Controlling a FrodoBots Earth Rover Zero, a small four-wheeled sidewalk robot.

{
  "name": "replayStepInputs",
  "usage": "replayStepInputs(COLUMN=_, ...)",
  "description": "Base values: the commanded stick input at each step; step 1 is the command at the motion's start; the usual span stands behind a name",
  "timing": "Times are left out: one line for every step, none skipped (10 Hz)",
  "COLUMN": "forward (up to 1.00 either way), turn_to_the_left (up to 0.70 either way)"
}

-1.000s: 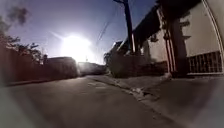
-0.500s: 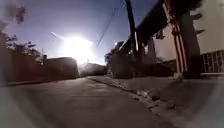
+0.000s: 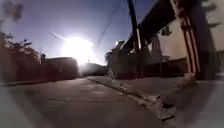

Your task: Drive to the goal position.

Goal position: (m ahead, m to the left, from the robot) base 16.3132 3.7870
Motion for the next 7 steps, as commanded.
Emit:
replayStepInputs(forward=1.0, turn_to_the_left=0.04)
replayStepInputs(forward=1.0, turn_to_the_left=0.14)
replayStepInputs(forward=1.0, turn_to_the_left=0.18)
replayStepInputs(forward=1.0, turn_to_the_left=0.18)
replayStepInputs(forward=1.0, turn_to_the_left=0.18)
replayStepInputs(forward=1.0, turn_to_the_left=0.18)
replayStepInputs(forward=1.0, turn_to_the_left=0.18)
